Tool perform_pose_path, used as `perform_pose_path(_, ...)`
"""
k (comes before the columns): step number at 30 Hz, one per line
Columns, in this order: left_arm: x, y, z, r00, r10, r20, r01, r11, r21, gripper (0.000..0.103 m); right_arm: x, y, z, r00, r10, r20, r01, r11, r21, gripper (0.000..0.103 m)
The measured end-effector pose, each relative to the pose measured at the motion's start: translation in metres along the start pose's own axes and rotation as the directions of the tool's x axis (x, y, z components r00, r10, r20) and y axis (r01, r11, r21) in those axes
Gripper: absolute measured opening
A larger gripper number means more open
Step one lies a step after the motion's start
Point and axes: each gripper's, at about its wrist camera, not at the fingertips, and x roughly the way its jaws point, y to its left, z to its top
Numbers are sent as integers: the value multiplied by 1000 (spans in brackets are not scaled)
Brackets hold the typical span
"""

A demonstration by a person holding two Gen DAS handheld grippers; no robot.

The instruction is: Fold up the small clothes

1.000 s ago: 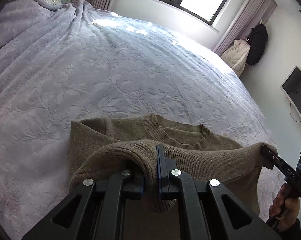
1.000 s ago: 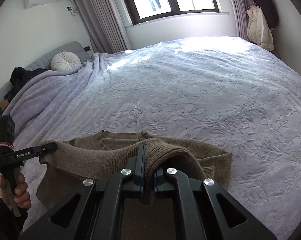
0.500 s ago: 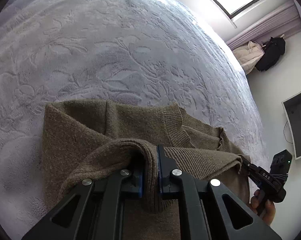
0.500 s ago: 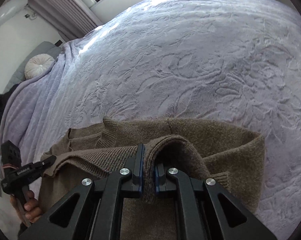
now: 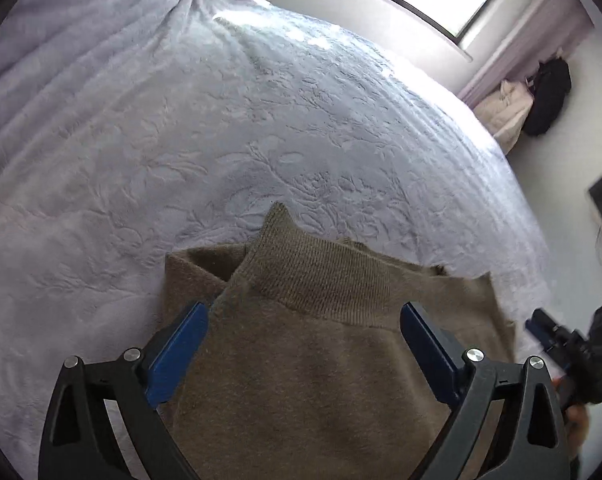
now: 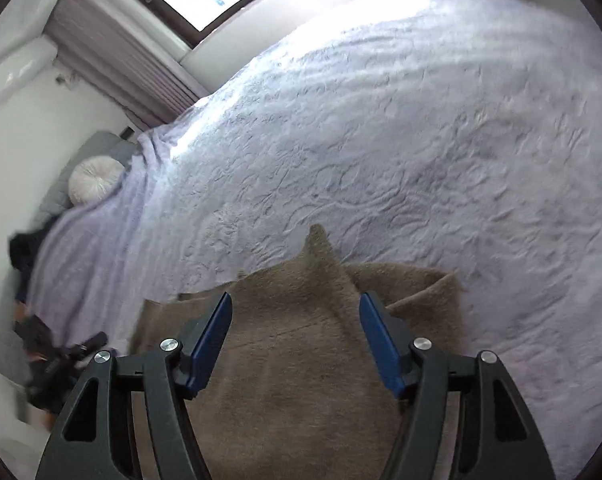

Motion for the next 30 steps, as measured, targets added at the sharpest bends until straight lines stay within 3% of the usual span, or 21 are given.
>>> perform_pose_path(2, 3, -25, -12, 999, 41, 6, -41, 992, 121, 97, 2, 25, -8, 995, -104, 3, 103, 979, -176, 70)
perform_pose_path(4, 11, -55, -23, 994, 98, 43, -106, 963, 247, 97, 16, 49, -18, 987, -155, -30, 138, 939, -314, 70)
perform_pose_path(6, 27, -69, -25, 993, 118, 31, -122, 949, 290, 97, 36, 71, -29, 979, -196, -53, 155, 890, -430, 70)
perform_pose_path(8, 50, -64, -20, 993, 119, -20, -109, 954, 280, 97, 57, 84, -38, 965, -255, -56, 192, 838, -511, 70)
perform_pose_path(10, 74, -42, -12, 976, 212, -45, -196, 952, 234, 97, 80, 78, -38, 949, -300, -100, 205, 825, -527, 70)
perform_pose_path(11, 81, -29, -8, 974, 218, -60, -202, 957, 209, 97, 87, 70, -35, 944, -308, -118, 207, 832, -514, 70)
perform_pose_path(13, 83, -8, -4, 984, 164, -73, -151, 975, 160, 97, 88, 51, -26, 947, -305, -104, 230, 867, -443, 71)
perform_pose_path(16, 73, -10, 0, 986, 153, -72, -137, 971, 194, 97, 85, 32, -16, 957, -261, -128, 203, 915, -347, 71)
perform_pose_path(20, 27, -11, -12, 976, 216, 23, -216, 953, 212, 97, 52, 49, -28, 944, -325, -51, 281, 877, -389, 73)
perform_pose_path(23, -12, -6, -43, 984, 165, 65, -173, 972, 160, 97, 8, 60, -46, 953, -300, 37, 293, 886, -359, 76)
perform_pose_path(26, -17, -25, -80, 994, 105, 33, -109, 983, 146, 97, -2, 80, -70, 977, -211, -1, 195, 907, -373, 77)
perform_pose_path(30, -2, -51, -100, 984, 174, 45, -179, 971, 160, 97, 14, 117, -108, 972, -234, -31, 188, 847, -498, 77)
